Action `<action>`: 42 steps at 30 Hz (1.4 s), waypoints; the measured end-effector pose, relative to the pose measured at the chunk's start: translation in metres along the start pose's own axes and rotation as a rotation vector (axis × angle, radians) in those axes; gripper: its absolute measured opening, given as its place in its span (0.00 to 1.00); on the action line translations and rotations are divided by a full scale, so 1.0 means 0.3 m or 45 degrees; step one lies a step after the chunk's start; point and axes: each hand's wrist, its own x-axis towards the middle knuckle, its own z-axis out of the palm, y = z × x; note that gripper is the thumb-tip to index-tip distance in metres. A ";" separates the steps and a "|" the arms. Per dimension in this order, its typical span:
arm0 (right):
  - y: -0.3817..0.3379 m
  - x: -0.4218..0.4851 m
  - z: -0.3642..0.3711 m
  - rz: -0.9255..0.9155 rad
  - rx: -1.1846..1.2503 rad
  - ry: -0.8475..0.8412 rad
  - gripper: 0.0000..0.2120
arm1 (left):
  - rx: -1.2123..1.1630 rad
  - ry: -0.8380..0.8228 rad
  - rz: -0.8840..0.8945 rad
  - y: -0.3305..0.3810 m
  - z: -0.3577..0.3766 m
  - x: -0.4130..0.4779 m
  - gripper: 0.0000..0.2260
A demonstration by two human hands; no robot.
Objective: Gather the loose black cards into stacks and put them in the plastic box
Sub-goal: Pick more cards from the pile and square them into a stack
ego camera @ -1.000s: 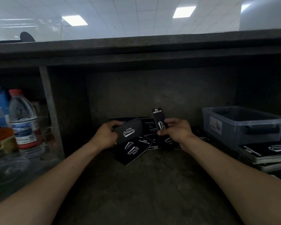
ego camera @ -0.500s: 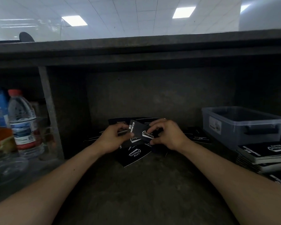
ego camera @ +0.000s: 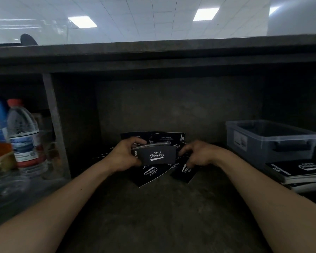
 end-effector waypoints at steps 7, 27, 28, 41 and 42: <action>0.006 -0.015 -0.043 0.281 0.017 0.005 0.37 | 0.040 0.056 0.048 0.004 0.007 0.001 0.19; -0.056 -0.047 -0.020 -0.388 0.440 -0.154 0.13 | 0.045 0.080 0.043 -0.017 0.010 0.010 0.16; -0.051 -0.046 -0.029 -0.376 0.462 -0.118 0.12 | 0.048 0.077 0.037 -0.015 0.009 0.007 0.16; -0.045 0.030 0.047 -0.328 1.389 0.339 0.26 | -0.005 0.035 0.028 0.028 0.019 -0.016 0.18; -0.051 0.033 0.054 -0.304 1.423 0.349 0.17 | -0.002 0.038 0.025 0.027 0.019 -0.015 0.18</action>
